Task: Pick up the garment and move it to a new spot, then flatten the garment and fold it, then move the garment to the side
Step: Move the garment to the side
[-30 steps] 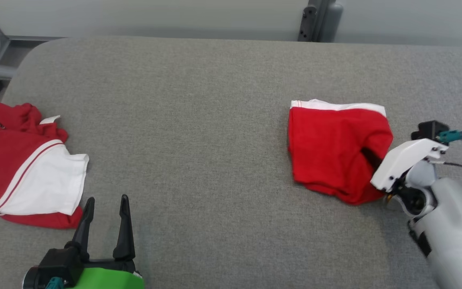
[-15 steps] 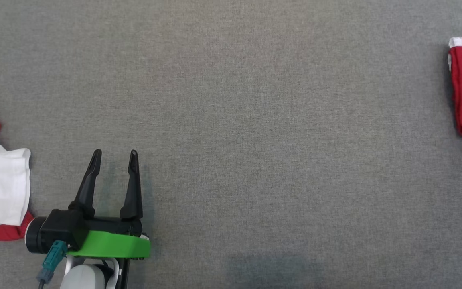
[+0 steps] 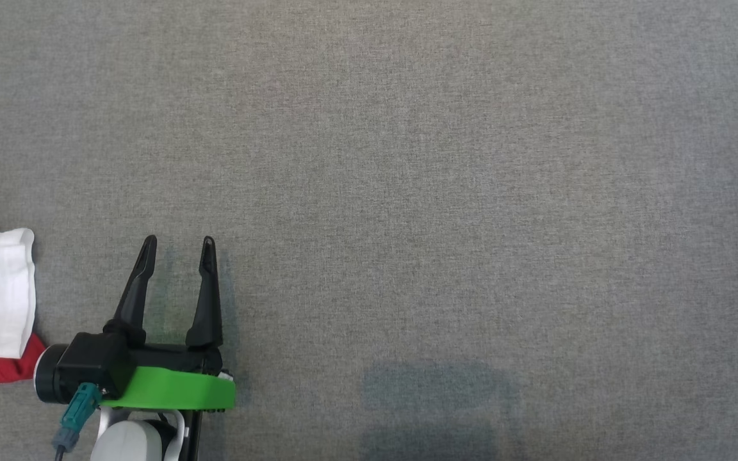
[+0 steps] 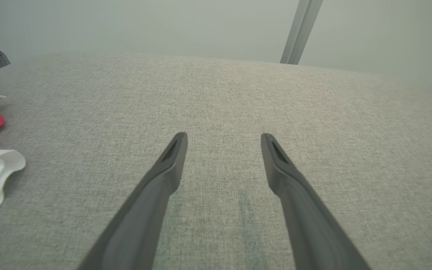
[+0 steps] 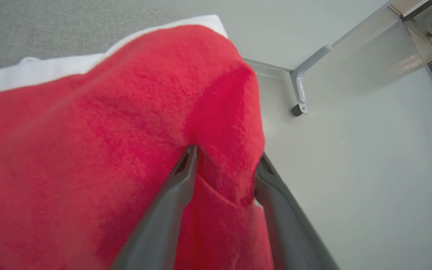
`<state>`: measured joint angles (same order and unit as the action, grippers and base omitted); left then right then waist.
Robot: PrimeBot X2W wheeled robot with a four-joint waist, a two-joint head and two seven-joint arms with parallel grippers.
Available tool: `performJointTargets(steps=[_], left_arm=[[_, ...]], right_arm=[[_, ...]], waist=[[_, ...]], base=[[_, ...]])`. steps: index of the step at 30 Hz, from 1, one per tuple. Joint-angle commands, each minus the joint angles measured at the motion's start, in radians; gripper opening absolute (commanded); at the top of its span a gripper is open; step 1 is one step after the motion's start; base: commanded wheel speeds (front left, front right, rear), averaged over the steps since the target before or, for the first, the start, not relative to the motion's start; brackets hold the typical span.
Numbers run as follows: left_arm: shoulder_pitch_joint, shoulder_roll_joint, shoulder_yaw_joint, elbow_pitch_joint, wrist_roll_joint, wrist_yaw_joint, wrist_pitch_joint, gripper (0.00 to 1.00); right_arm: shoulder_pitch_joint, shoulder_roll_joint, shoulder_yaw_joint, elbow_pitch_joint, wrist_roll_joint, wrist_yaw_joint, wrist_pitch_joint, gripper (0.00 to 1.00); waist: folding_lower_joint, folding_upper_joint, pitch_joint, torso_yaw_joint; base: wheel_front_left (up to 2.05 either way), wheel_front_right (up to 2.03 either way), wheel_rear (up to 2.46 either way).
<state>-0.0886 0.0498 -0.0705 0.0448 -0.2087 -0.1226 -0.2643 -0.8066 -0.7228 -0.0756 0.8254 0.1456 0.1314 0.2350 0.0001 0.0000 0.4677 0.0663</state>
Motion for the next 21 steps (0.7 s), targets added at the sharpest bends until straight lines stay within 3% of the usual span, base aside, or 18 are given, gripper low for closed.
performJointTargets(steps=[1,4,8,11,15,21], left_arm=[[0.002,0.002,0.001,-0.002,-0.006,0.006,0.000,1.00],[0.013,0.002,-0.001,-0.001,-0.018,0.012,0.000,1.00],[0.038,0.002,-0.001,0.006,-0.036,0.021,0.000,1.00],[0.068,0.002,0.008,0.013,-0.051,0.028,0.000,1.00],[0.129,0.002,0.025,0.019,-0.067,0.037,0.000,1.00],[0.208,0.002,0.051,0.030,-0.071,0.039,0.000,1.00]], right_arm=[[-0.010,0.007,-0.023,0.018,-0.041,-0.001,-0.028,1.00],[-0.012,0.018,-0.092,0.029,-0.137,-0.002,-0.129,1.00],[0.025,0.086,-0.186,0.012,-0.208,-0.001,-0.303,1.00],[0.083,0.155,-0.202,-0.020,-0.215,-0.001,-0.411,1.00],[0.218,0.270,-0.192,-0.133,-0.201,-0.001,-0.480,1.00],[0.480,0.408,-0.151,-0.406,-0.149,-0.001,-0.500,1.00]], waist=[[-0.0001,0.0000,-0.013,-0.003],[-0.0001,0.0000,-0.041,-0.008],[-0.0001,0.0000,-0.113,-0.007],[-0.0001,0.0000,-0.181,-0.006],[-0.0001,0.0000,-0.282,-0.008],[-0.0001,0.0000,-0.384,-0.009]], base=[[0.00,0.00,0.00],[0.00,0.00,0.00],[0.00,0.00,0.00],[0.00,0.00,0.00],[0.00,0.00,0.00],[0.00,0.00,0.00]])
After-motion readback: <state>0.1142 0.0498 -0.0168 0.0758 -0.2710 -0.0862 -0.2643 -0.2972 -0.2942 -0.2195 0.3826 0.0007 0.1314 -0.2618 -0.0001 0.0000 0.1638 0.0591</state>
